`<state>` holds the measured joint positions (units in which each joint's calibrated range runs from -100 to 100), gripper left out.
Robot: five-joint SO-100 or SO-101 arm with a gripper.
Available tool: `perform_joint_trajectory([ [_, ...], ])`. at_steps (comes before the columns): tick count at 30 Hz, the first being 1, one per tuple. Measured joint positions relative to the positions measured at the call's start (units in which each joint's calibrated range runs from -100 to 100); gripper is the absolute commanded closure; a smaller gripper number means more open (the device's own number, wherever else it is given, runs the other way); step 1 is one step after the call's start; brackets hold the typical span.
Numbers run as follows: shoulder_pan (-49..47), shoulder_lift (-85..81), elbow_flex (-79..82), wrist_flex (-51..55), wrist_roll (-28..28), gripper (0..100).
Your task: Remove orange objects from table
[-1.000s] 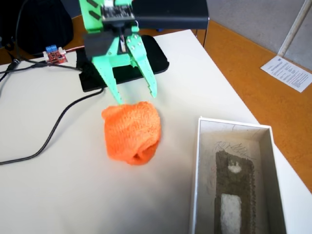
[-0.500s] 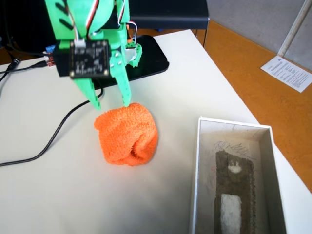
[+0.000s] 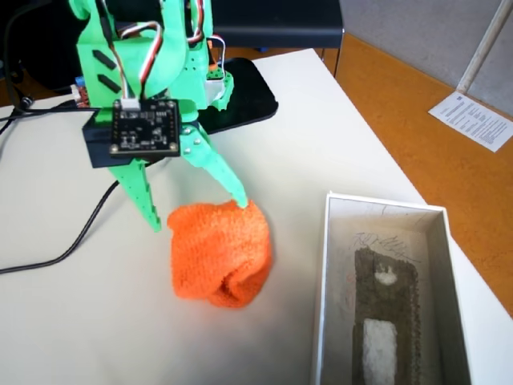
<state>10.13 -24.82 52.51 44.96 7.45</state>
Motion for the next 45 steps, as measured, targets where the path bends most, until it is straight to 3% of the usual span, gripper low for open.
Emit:
perform_joint_trajectory([
  [19, 2.0, 9.9, 2.9, -15.8, -0.2, 40],
  [20, 1.6, 11.0, 2.6, -16.5, -0.6, 41],
  [21, 1.1, 11.8, 2.2, -17.5, -1.1, 51],
  [23, -0.2, 13.2, 1.4, -19.4, -1.5, 59],
  [25, -1.1, 14.1, 0.8, -21.0, -2.7, 77],
  [31, -2.1, 14.1, 0.9, -25.5, -4.2, 100],
  [40, -1.1, 12.0, 6.3, -32.2, -5.3, 100],
  [45, -0.2, 4.1, 3.8, -30.3, -9.6, 100],
])
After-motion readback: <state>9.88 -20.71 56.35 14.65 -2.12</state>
